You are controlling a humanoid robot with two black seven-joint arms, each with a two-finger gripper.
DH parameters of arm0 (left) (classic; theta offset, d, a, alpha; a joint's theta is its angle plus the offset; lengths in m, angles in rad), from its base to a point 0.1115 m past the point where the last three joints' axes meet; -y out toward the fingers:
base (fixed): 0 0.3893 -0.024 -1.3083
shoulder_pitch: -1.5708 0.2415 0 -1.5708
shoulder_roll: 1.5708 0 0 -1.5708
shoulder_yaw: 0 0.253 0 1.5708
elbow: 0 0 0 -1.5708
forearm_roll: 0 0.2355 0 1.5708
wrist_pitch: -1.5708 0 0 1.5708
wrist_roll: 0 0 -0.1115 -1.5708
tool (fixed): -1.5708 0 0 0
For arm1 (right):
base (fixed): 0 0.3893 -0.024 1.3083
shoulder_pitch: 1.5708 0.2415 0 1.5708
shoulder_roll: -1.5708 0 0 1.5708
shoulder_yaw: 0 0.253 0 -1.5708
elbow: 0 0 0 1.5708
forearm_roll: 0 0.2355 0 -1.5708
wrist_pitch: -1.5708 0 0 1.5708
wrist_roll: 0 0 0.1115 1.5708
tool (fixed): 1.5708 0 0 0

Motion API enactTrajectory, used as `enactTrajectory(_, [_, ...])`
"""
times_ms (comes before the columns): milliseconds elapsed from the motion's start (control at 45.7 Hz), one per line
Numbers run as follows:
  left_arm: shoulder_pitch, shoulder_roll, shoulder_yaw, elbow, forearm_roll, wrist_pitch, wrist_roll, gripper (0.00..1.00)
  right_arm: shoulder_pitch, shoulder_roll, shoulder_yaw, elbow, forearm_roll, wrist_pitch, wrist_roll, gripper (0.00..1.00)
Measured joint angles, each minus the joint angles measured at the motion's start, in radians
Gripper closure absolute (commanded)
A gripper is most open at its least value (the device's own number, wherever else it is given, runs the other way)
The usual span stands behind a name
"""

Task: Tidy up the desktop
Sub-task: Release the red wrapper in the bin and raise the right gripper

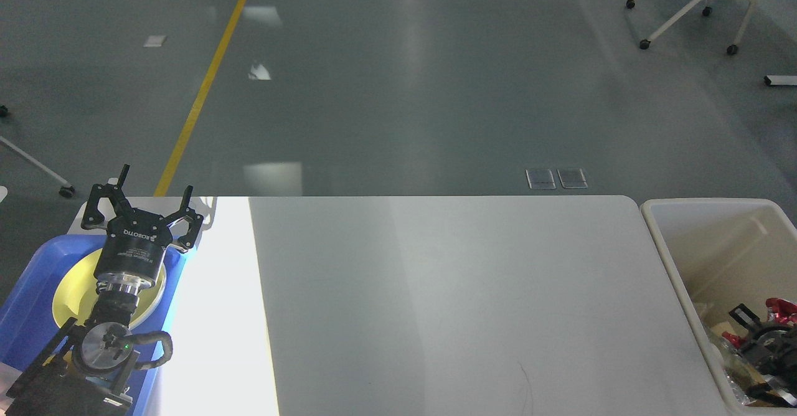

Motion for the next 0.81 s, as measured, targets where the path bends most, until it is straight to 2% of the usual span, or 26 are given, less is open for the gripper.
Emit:
enactTrajectory(109, [0.0,0.0,0.0,0.0,0.0,0.0,0.0,0.03,-0.016,0.013,-0.001,-0.002,0.0,-0.04,0.0,1.0])
enactTrajectory(415, [0.0,0.0,0.0,0.0,0.0,0.0,0.0,0.03,-0.023,0.02,-0.005,-0.002,-0.003,-0.046,0.0,1.0])
enactTrajectory(459, [0.0,0.0,0.0,0.0,0.0,0.0,0.0,0.03,-0.028,0.022,-0.005,-0.002,-0.004,-0.048,0.001,0.75])
enactTrajectory(525, [0.0,0.0,0.0,0.0,0.0,0.0,0.0,0.03,-0.036,0.023,-0.005,-0.001,-0.004,-0.055,0.0,0.2])
enactTrajectory(547, [0.0,0.0,0.0,0.0,0.0,0.0,0.0,0.03,-0.038,0.023,-0.005,-0.001,-0.004,-0.059,0.001,0.06])
enactTrajectory(568, [0.0,0.0,0.0,0.0,0.0,0.0,0.0,0.03,-0.038,0.023,-0.005,-0.001,-0.004,-0.063,0.001,0.0])
enactTrajectory(809, [0.0,0.0,0.0,0.0,0.0,0.0,0.0,0.03,-0.038,0.023,0.0,0.004,-0.006,-0.093,0.003,0.0])
